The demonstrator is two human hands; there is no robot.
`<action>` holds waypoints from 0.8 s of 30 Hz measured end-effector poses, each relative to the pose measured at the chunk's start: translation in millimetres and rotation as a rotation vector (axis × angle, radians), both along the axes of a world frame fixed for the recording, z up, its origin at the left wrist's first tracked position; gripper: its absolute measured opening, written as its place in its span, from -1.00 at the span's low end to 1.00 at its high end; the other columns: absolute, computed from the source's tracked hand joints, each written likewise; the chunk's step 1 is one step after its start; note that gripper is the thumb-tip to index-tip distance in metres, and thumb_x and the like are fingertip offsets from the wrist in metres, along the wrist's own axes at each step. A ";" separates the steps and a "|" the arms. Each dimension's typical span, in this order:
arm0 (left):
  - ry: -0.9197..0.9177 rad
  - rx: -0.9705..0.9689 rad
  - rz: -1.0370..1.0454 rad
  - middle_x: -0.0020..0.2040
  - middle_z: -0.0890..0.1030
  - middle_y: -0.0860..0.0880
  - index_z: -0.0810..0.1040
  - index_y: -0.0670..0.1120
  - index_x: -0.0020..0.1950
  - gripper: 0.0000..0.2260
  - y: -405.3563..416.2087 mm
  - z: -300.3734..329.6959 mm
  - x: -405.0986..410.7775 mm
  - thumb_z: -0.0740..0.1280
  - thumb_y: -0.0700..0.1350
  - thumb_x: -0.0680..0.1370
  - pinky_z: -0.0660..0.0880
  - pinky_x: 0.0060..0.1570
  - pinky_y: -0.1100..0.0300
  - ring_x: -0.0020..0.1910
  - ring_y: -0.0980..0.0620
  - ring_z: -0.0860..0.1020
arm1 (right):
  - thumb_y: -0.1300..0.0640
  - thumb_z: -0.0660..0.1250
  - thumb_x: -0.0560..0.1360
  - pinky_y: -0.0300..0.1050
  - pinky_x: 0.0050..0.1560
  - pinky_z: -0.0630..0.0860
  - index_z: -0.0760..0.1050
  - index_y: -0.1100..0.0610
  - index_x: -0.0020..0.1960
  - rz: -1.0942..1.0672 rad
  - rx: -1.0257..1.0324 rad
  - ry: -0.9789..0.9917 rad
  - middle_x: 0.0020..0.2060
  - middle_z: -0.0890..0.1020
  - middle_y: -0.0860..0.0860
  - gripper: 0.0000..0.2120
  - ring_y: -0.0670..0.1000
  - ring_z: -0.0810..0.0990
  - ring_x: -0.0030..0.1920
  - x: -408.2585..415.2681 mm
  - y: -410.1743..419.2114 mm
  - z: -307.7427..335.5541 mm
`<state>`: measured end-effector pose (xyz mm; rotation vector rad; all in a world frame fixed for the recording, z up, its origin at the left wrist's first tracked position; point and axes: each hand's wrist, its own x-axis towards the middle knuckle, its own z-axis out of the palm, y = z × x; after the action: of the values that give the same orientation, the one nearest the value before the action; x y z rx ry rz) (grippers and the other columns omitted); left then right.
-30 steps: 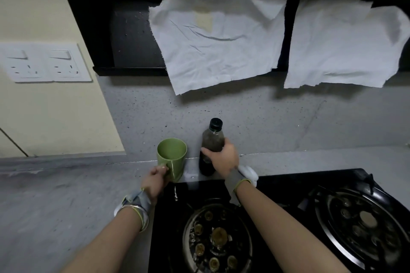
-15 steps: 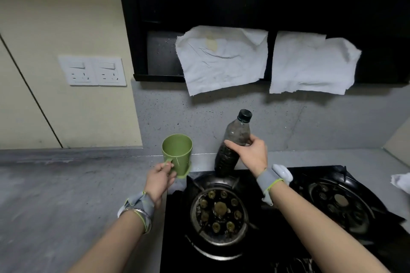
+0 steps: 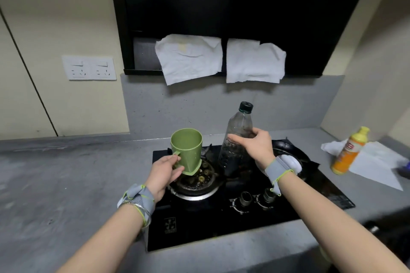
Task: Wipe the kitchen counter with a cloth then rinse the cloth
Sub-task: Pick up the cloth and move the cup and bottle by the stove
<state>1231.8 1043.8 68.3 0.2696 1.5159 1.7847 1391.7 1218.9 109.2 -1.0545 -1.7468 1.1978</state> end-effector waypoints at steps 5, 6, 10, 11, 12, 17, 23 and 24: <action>0.002 -0.020 -0.092 -0.15 0.53 -0.01 0.49 -0.09 -0.15 -0.83 7.9 7.7 42.9 0.20 -0.17 0.62 0.50 -0.43 0.42 -0.22 0.04 0.58 | -0.02 0.62 0.15 -0.13 -0.03 0.58 0.62 0.05 -0.14 -0.017 0.006 -0.020 -0.19 0.71 -0.05 -0.66 -0.10 0.67 -0.15 51.1 -5.5 14.3; 0.001 -0.022 -0.113 -0.17 0.52 -0.01 0.48 -0.09 -0.16 -0.82 13.4 9.6 54.4 0.19 -0.17 0.62 0.49 -0.45 0.43 -0.26 0.06 0.59 | -0.01 0.62 0.15 -0.19 -0.12 0.56 0.61 0.03 -0.18 -0.031 0.015 -0.017 -0.20 0.71 -0.07 -0.68 -0.14 0.66 -0.20 64.8 -2.4 16.9; 0.000 -0.040 -0.165 -0.16 0.52 -0.01 0.48 -0.09 -0.16 -0.82 35.5 11.1 86.8 0.20 -0.15 0.63 0.47 -0.48 0.44 -0.49 0.19 0.60 | -0.02 0.62 0.15 -0.22 -0.18 0.52 0.61 0.03 -0.14 -0.074 0.014 -0.037 -0.22 0.69 -0.10 -0.66 -0.14 0.65 -0.22 101.6 10.6 23.2; 0.001 -0.046 -0.185 -0.14 0.52 -0.01 0.48 -0.09 -0.16 -0.82 45.2 12.3 98.8 0.20 -0.15 0.63 0.47 -0.48 0.44 -0.50 0.20 0.60 | -0.01 0.62 0.15 -0.19 -0.13 0.54 0.61 0.04 -0.12 -0.093 0.007 -0.034 -0.21 0.69 -0.09 -0.65 -0.12 0.65 -0.19 115.8 18.7 24.0; 0.005 -0.050 -0.202 -0.12 0.52 -0.02 0.48 -0.09 -0.16 -0.82 54.4 11.0 108.2 0.20 -0.15 0.63 0.47 -0.49 0.44 -0.50 0.20 0.60 | 0.01 0.62 0.16 -0.17 -0.07 0.55 0.61 0.05 -0.11 -0.108 0.003 -0.026 -0.19 0.69 -0.07 -0.64 -0.10 0.65 -0.16 127.5 26.3 23.6; 0.000 -0.086 -0.293 0.03 0.53 -0.06 0.48 -0.08 -0.16 -0.82 113.9 8.1 162.8 0.19 -0.15 0.62 0.47 -0.48 0.45 -0.46 0.22 0.61 | 0.08 0.62 0.19 -0.21 0.00 0.52 0.59 0.10 -0.05 -0.169 -0.021 -0.004 -0.13 0.68 -0.02 -0.62 -0.10 0.64 -0.12 191.8 74.8 18.3; -0.021 -0.138 -0.374 0.05 0.52 -0.05 0.48 -0.09 -0.16 -0.83 201.5 -2.0 236.4 0.19 -0.19 0.61 0.39 -0.53 0.47 -0.43 0.23 0.60 | 0.21 0.61 0.20 -0.34 -0.11 0.50 0.59 0.12 -0.02 -0.252 -0.038 0.011 -0.18 0.66 -0.06 -0.61 -0.20 0.62 -0.20 274.1 145.8 -0.8; -0.023 -0.147 -0.389 0.05 0.52 -0.05 0.48 -0.09 -0.17 -0.82 215.0 -4.3 248.6 0.19 -0.19 0.61 0.37 -0.55 0.47 -0.39 0.21 0.60 | 0.22 0.61 0.20 -0.27 -0.05 0.50 0.59 0.12 -0.02 -0.266 -0.052 0.008 -0.16 0.67 -0.04 -0.61 -0.14 0.63 -0.16 288.3 158.6 -4.9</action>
<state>1480.4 1258.8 64.0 0.4360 1.4545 1.3610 1680.0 1377.5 104.3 -1.2668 -1.5203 1.0829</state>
